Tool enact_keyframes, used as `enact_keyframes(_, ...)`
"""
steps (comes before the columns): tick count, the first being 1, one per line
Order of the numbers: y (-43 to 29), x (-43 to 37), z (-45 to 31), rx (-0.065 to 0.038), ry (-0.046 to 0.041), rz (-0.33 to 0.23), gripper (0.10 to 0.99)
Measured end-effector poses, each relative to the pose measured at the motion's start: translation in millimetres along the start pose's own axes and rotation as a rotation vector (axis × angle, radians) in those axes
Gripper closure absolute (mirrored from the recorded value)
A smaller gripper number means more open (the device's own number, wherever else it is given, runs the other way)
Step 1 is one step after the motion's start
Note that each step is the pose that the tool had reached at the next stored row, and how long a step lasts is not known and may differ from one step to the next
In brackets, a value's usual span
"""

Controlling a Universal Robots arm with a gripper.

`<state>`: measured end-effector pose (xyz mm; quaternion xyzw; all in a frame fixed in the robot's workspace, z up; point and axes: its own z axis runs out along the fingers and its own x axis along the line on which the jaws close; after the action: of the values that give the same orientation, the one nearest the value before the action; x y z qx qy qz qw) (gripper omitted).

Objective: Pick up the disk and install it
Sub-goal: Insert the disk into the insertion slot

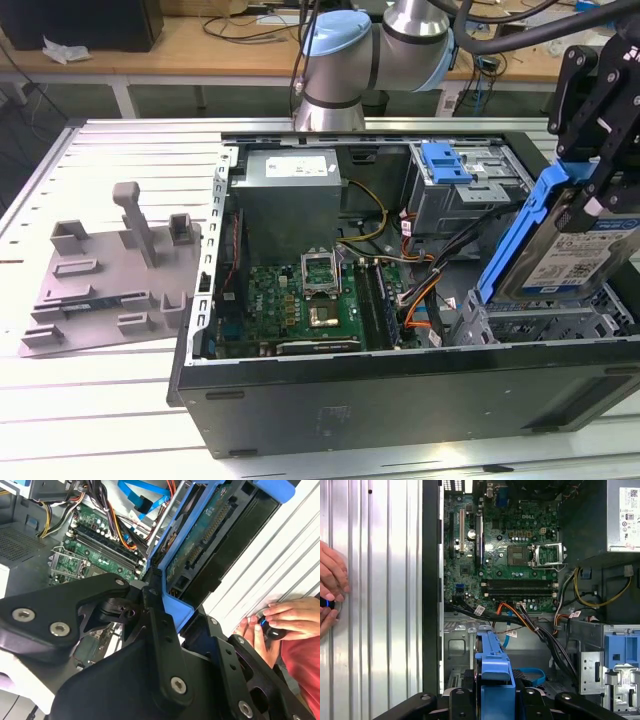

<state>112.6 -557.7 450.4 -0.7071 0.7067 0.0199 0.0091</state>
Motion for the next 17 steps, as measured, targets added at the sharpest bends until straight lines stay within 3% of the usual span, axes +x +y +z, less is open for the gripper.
enact_keyframes(17,-1.3,0.2,5.6,0.000,0.0000,0.000,0.718)
